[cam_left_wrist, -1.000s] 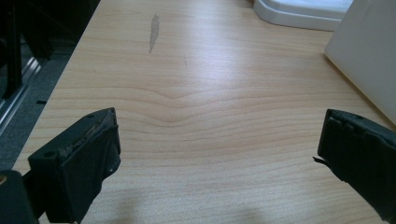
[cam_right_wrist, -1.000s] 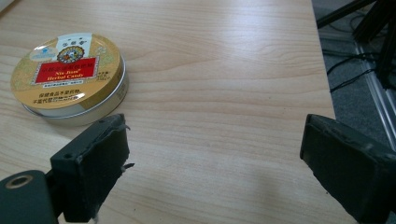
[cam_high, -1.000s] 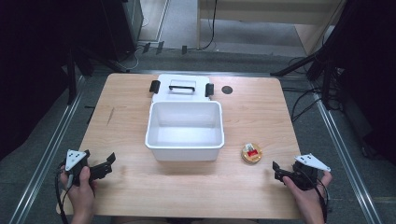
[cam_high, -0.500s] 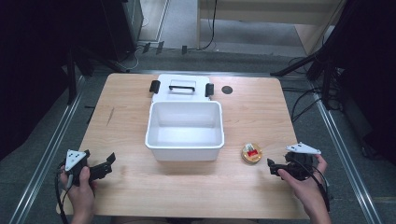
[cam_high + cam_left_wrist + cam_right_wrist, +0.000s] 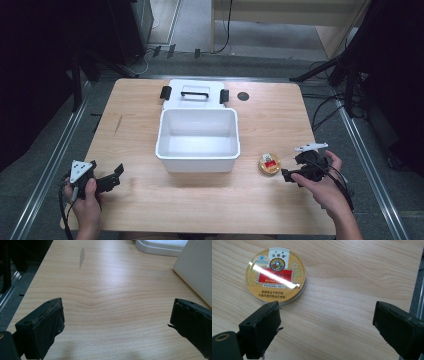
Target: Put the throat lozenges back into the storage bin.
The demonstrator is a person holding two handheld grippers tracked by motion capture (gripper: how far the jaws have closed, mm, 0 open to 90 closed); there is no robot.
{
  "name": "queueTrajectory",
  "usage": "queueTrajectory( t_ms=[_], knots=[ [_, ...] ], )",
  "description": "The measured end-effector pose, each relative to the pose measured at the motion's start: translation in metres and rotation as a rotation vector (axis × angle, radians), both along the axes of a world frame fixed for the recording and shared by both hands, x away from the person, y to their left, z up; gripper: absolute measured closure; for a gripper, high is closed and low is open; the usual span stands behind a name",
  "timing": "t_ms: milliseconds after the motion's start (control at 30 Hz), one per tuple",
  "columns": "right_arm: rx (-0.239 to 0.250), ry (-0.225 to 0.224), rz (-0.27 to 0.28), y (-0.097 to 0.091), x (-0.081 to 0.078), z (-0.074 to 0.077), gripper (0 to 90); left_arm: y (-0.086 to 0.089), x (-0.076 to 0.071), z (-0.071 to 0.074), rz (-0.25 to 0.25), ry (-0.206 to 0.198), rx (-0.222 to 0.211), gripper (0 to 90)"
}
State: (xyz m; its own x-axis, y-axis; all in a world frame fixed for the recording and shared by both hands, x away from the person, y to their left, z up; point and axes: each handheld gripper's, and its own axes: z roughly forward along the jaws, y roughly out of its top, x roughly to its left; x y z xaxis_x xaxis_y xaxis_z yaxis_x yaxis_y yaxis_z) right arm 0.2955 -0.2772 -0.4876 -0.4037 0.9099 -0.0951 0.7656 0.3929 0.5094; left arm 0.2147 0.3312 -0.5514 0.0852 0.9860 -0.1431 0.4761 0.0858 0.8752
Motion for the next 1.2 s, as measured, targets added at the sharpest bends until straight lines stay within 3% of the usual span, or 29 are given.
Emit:
queueTrajectory(
  t_ms=[133,167,333,367,433,633,1133,1200],
  knots=[
    [-0.018,0.027,0.012,0.004,0.004,0.001,7.9,0.0,0.0,0.0,0.0,0.002,-0.003,0.0],
    [-0.026,0.057,0.023,0.008,0.007,0.001,7.9,0.0,0.0,0.0,-0.001,0.002,-0.003,0.0],
    [-0.051,0.114,0.052,0.016,0.012,0.001,7.9,0.0,0.001,0.0,-0.003,0.004,-0.003,0.0],
    [-0.09,0.139,0.069,0.02,0.015,0.002,7.9,0.0,0.001,0.0,-0.003,0.005,-0.003,0.0],
    [-0.111,0.16,0.079,0.024,0.018,0.004,7.9,0.0,0.001,0.0,-0.003,0.004,-0.003,0.0],
    [-0.129,0.226,0.113,0.033,0.027,0.007,7.9,0.0,0.001,0.0,-0.003,0.005,-0.002,0.0],
    [-0.171,0.34,0.176,0.054,0.042,0.017,7.9,0.001,0.001,0.0,-0.008,0.011,-0.013,0.0],
    [-0.184,0.386,0.181,0.058,0.048,0.014,7.9,0.001,0.001,0.0,-0.007,0.01,-0.012,0.0]
  ],
)
